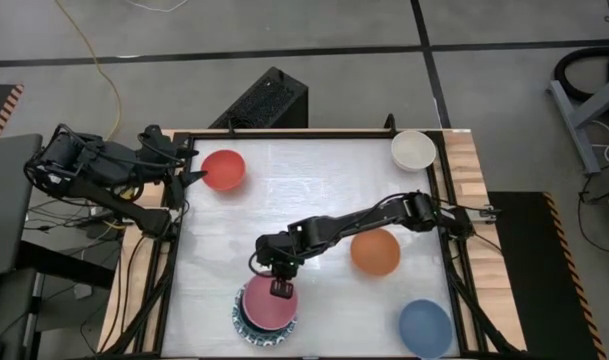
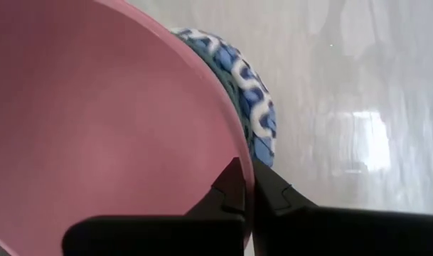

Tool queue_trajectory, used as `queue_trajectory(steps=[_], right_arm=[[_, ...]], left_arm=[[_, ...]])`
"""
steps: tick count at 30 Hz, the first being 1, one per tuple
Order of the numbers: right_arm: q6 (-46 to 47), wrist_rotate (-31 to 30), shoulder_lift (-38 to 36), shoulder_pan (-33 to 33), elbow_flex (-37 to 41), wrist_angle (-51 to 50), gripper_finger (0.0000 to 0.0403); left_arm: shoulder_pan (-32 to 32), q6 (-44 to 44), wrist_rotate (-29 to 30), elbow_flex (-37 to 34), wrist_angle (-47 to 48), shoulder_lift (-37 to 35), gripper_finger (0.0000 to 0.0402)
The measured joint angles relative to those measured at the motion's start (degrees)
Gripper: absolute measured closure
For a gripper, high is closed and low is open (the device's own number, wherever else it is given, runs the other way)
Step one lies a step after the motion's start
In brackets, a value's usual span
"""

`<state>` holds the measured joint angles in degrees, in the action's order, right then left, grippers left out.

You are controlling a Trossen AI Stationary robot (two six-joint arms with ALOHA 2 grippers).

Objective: Nest bowls inside each other
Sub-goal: Stack the pink bowl on top of the green bowl

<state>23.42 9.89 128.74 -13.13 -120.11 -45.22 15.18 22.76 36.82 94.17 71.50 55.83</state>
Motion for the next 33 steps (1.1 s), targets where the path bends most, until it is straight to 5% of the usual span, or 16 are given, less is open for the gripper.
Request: queue_trajectory(steps=[23, 33], right_arm=[[-3.5, 4.3, 0.0, -0.6, -0.1, 2.5, 0.0254], [-5.8, 3.9, -1.7, 0.9, -9.4, -4.5, 0.0237]], left_arm=[[0.0, 0.9, 0.0, 0.0, 0.5, 0.0, 0.0148], [-0.2, 7.5, 0.3, -5.9, 7.5, 2.1, 0.0148]])
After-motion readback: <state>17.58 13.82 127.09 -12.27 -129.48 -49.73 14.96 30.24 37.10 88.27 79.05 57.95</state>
